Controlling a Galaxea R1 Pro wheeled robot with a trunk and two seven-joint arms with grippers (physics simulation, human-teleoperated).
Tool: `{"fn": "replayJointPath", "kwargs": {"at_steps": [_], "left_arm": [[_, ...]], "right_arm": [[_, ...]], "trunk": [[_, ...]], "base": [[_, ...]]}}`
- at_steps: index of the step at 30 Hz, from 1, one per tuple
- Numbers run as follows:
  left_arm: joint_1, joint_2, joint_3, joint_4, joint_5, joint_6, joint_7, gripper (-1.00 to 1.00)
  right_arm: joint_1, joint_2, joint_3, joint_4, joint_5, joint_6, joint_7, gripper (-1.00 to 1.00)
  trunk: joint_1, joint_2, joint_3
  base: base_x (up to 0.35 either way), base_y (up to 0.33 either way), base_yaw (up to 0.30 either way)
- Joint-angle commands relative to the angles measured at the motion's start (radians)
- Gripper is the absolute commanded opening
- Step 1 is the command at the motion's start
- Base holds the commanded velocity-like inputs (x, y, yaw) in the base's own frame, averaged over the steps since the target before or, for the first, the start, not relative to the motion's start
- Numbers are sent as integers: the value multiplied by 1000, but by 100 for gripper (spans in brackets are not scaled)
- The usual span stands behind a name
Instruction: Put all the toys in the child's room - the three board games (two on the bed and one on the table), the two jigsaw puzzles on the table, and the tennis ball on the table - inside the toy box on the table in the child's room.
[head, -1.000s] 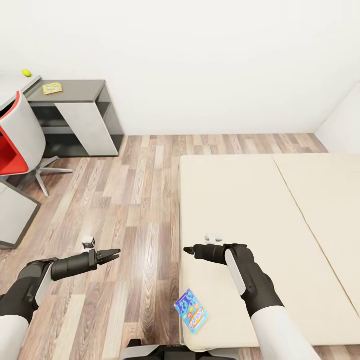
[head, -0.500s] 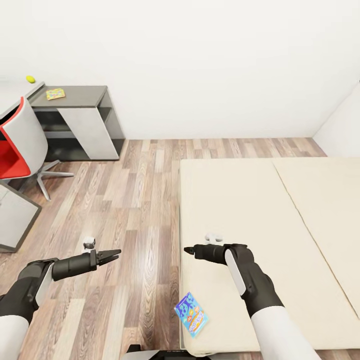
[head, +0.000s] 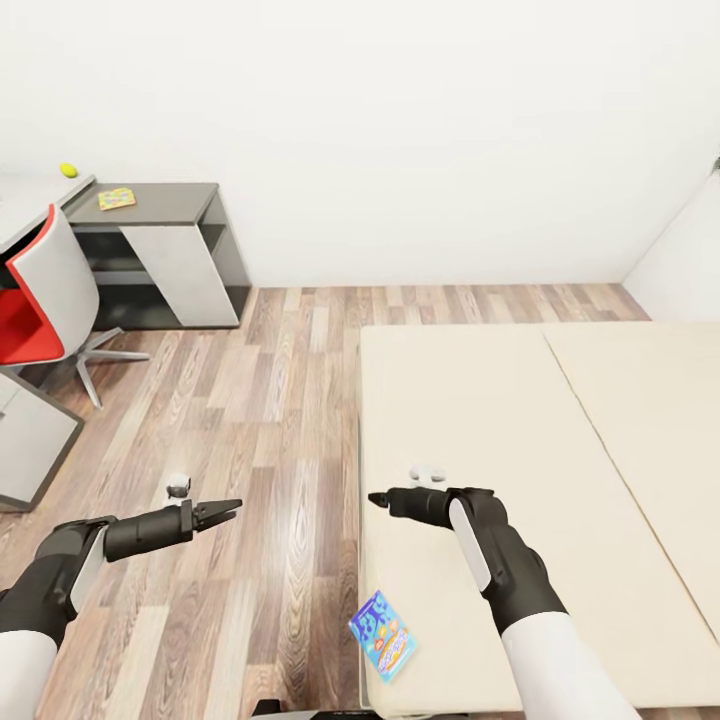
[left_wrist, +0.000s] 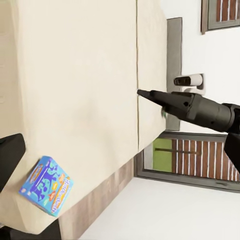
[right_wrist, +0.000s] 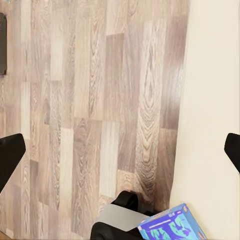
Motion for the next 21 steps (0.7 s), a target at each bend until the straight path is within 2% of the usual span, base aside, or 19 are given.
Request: {"fn": "replayJointPath", "kwargs": {"at_steps": [1,7,21], "left_arm": [[0,0,0,0,2,10,3,100],[0,0,0,0,2,10,54,100],[0,0,1,0,2,10,107,100]], "right_arm": [[-1,0,0,-1,-6,2,-2,100],[-1,-1,0,0,-7,-9,-2,100],[-1,0,0,0,-5,-11,-3,100]], "trunk": [[1,-2,0],[1,-2,10],[1,-2,33]], "base": [[0,0,0],[0,0,0],[0,0,0]]}}
